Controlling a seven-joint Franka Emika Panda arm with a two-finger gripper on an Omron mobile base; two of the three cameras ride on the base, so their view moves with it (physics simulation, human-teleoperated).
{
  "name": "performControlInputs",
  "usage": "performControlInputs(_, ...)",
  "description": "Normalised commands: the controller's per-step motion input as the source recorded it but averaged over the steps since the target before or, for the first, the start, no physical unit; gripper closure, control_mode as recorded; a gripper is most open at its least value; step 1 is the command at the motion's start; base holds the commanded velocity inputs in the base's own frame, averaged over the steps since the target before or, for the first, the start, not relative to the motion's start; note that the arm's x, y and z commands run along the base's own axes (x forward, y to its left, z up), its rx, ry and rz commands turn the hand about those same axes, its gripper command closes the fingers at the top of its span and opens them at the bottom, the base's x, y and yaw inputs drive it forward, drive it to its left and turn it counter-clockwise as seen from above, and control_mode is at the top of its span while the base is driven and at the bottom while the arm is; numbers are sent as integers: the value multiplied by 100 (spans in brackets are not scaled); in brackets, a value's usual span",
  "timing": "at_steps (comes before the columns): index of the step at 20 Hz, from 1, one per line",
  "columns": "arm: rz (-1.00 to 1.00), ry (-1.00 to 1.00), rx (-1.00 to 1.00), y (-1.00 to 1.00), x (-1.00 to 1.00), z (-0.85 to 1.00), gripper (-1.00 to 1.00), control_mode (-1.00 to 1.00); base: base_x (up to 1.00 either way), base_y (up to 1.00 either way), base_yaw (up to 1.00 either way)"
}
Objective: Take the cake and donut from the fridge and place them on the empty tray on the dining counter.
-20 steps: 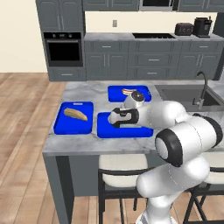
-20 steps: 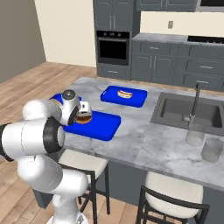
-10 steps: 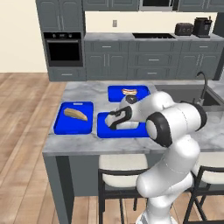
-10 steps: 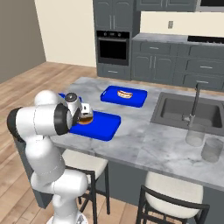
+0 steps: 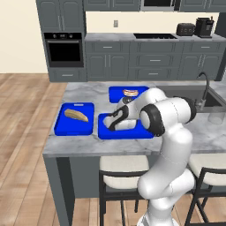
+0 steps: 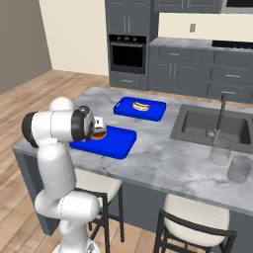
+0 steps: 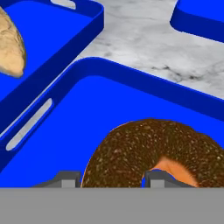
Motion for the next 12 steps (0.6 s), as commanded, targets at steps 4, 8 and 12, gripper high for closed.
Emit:
performControlInputs(4, 0, 3, 0, 13, 27, -12, -100, -100, 0, 0, 0)
performControlInputs(8, 0, 0, 0, 10, 29, -13, -100, -100, 0, 0, 0)
performControlInputs(12, -3, 0, -1, 3, 15, -9, -100, -100, 0, 0, 0)
